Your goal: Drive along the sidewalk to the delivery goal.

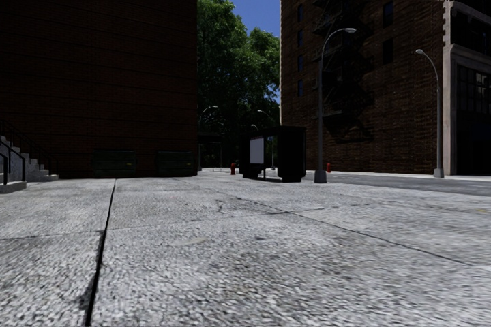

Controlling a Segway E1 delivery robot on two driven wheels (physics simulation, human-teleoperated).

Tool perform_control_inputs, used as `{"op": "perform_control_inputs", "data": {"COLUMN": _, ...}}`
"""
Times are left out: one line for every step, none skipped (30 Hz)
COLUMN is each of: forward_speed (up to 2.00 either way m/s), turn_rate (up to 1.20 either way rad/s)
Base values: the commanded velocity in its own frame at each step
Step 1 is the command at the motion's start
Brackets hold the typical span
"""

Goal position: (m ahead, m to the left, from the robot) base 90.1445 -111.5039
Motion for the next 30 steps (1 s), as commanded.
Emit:
{"op": "perform_control_inputs", "data": {"forward_speed": 2.00, "turn_rate": 0.00}}
{"op": "perform_control_inputs", "data": {"forward_speed": 2.00, "turn_rate": 0.00}}
{"op": "perform_control_inputs", "data": {"forward_speed": 2.00, "turn_rate": 0.00}}
{"op": "perform_control_inputs", "data": {"forward_speed": 2.00, "turn_rate": 0.00}}
{"op": "perform_control_inputs", "data": {"forward_speed": 2.00, "turn_rate": 0.00}}
{"op": "perform_control_inputs", "data": {"forward_speed": 2.00, "turn_rate": 0.00}}
{"op": "perform_control_inputs", "data": {"forward_speed": 2.00, "turn_rate": 0.00}}
{"op": "perform_control_inputs", "data": {"forward_speed": 2.00, "turn_rate": 0.00}}
{"op": "perform_control_inputs", "data": {"forward_speed": 2.00, "turn_rate": 0.00}}
{"op": "perform_control_inputs", "data": {"forward_speed": 2.00, "turn_rate": 0.00}}
{"op": "perform_control_inputs", "data": {"forward_speed": 2.00, "turn_rate": 0.00}}
{"op": "perform_control_inputs", "data": {"forward_speed": 2.00, "turn_rate": 0.00}}
{"op": "perform_control_inputs", "data": {"forward_speed": 2.00, "turn_rate": 0.00}}
{"op": "perform_control_inputs", "data": {"forward_speed": 2.00, "turn_rate": 0.00}}
{"op": "perform_control_inputs", "data": {"forward_speed": 2.00, "turn_rate": 0.00}}
{"op": "perform_control_inputs", "data": {"forward_speed": 2.00, "turn_rate": 0.00}}
{"op": "perform_control_inputs", "data": {"forward_speed": 2.00, "turn_rate": 0.00}}
{"op": "perform_control_inputs", "data": {"forward_speed": 2.00, "turn_rate": 0.00}}
{"op": "perform_control_inputs", "data": {"forward_speed": 2.00, "turn_rate": 0.00}}
{"op": "perform_control_inputs", "data": {"forward_speed": 2.00, "turn_rate": 0.00}}
{"op": "perform_control_inputs", "data": {"forward_speed": 2.00, "turn_rate": 0.00}}
{"op": "perform_control_inputs", "data": {"forward_speed": 2.00, "turn_rate": 0.00}}
{"op": "perform_control_inputs", "data": {"forward_speed": 2.00, "turn_rate": 0.00}}
{"op": "perform_control_inputs", "data": {"forward_speed": 2.00, "turn_rate": 0.00}}
{"op": "perform_control_inputs", "data": {"forward_speed": 2.00, "turn_rate": 0.00}}
{"op": "perform_control_inputs", "data": {"forward_speed": 2.00, "turn_rate": 0.00}}
{"op": "perform_control_inputs", "data": {"forward_speed": 2.00, "turn_rate": 0.00}}
{"op": "perform_control_inputs", "data": {"forward_speed": 2.00, "turn_rate": 0.00}}
{"op": "perform_control_inputs", "data": {"forward_speed": 2.00, "turn_rate": 0.00}}
{"op": "perform_control_inputs", "data": {"forward_speed": 2.00, "turn_rate": 0.00}}
